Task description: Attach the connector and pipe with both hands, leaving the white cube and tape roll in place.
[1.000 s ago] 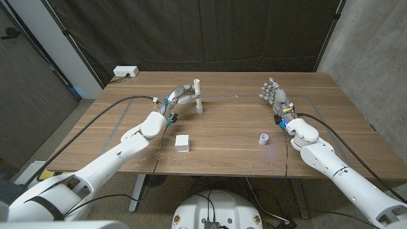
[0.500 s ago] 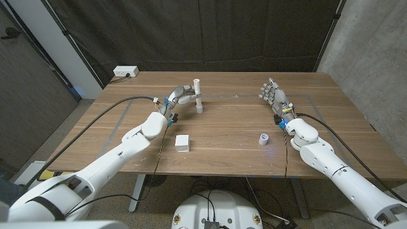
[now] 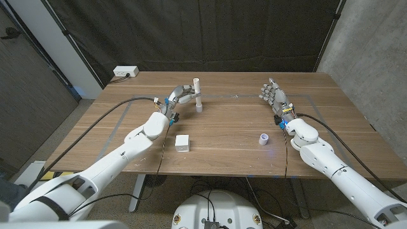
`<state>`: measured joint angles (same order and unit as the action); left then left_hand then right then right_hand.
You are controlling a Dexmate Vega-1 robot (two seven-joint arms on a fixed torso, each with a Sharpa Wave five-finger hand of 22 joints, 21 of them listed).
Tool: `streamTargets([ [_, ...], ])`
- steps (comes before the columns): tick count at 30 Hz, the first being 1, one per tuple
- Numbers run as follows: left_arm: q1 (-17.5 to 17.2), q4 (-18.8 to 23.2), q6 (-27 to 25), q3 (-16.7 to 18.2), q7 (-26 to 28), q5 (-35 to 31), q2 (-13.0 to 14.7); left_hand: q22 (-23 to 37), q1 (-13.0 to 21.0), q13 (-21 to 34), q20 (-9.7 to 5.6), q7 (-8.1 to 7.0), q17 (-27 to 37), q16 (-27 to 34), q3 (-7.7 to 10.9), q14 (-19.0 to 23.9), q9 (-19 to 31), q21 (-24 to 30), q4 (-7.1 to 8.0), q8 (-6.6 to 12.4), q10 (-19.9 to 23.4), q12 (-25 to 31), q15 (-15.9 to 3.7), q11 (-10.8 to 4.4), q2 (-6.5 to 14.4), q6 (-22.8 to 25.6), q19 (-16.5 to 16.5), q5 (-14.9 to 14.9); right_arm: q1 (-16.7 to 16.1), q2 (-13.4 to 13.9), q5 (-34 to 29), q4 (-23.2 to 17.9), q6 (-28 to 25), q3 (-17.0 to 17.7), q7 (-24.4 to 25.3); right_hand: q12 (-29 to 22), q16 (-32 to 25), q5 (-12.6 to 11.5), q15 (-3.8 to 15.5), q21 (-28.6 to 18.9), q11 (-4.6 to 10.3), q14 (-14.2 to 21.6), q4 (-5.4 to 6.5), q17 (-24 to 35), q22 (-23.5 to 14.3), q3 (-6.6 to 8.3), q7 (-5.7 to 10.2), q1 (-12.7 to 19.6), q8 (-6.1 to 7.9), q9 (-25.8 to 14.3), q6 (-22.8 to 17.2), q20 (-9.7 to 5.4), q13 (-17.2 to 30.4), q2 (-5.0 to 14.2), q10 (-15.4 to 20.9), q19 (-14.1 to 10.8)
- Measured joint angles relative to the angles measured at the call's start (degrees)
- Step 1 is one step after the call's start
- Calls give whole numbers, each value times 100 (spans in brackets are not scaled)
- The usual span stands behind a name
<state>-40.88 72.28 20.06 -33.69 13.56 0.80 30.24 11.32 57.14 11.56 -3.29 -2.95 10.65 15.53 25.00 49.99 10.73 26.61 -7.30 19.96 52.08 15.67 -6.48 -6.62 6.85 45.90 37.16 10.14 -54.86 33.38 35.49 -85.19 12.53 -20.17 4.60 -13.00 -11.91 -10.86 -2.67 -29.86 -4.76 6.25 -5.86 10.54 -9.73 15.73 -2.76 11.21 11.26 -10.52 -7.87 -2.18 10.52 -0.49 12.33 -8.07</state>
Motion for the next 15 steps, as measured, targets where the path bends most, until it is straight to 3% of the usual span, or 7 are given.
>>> streamTargets([
  [15, 10, -23, -77, -6, -84, 168, -45, -13, 0, 4, -28, 10, -8, 14, 51, 169, 8, 61, -38, -49, 144, -44, -57, 96, 0, 91, 101, -35, -34, 17, -13, -50, 11, 18, 44, 0, 0, 0, -23, 23, 8, 23, 0, -1, 0, 0, 21, 0, 0, 0, -21, 1, 0, 0, 8, 1],
])
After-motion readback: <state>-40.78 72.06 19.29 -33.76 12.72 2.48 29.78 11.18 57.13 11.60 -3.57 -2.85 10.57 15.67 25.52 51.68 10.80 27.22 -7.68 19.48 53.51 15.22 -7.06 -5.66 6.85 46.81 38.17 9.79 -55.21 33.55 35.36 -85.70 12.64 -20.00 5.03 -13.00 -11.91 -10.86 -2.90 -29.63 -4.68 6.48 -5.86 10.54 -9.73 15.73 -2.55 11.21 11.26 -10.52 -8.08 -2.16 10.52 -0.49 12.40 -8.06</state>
